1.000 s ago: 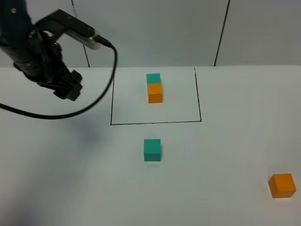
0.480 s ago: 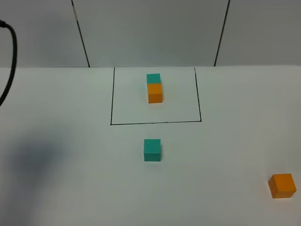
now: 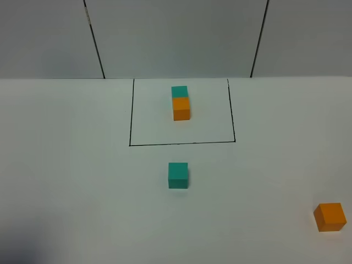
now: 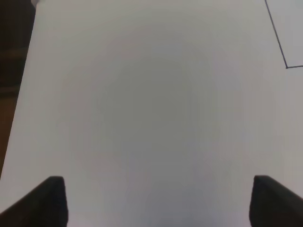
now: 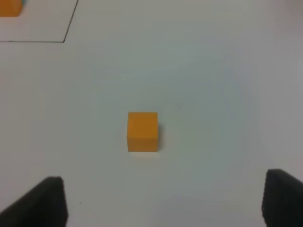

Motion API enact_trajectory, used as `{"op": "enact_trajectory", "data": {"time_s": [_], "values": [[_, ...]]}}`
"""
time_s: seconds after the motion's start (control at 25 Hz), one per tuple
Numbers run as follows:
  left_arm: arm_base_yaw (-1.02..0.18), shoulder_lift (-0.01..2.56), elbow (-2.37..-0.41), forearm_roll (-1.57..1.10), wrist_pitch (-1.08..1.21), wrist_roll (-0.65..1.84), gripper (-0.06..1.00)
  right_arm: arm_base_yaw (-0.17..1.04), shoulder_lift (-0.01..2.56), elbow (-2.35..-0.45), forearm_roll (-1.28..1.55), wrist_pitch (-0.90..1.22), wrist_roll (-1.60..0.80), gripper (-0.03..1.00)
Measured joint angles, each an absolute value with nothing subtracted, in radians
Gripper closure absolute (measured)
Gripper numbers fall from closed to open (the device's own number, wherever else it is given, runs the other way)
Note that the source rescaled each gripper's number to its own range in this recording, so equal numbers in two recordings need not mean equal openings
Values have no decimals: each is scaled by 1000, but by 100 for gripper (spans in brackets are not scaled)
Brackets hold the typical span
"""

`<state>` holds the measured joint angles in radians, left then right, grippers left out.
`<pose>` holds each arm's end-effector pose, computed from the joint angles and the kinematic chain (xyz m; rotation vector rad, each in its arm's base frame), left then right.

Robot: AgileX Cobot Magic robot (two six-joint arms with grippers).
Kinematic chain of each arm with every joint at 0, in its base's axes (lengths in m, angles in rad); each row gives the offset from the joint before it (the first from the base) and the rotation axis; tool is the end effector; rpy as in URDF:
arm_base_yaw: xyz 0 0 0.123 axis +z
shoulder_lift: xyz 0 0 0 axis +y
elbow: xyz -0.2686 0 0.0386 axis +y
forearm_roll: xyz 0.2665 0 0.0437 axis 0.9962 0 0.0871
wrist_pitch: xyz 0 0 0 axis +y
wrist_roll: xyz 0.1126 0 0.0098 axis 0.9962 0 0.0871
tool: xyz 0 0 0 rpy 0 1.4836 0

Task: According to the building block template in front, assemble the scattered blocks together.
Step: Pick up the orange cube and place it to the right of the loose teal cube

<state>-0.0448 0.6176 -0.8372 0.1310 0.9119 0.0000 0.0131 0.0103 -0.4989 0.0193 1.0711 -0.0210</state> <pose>0.1470 0.0051 0.3471 0.0768 2.1697 0.1328 0.0460 0.0025 0.2743 -0.0361 2.0657 0.0183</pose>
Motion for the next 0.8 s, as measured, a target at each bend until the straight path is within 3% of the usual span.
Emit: {"op": "enact_trajectory", "data": {"time_s": [0.8], "values": [[-45, -3, -589, -20, 1077, 36, 20, 13, 10, -499, 19, 1071, -21, 26]]}}
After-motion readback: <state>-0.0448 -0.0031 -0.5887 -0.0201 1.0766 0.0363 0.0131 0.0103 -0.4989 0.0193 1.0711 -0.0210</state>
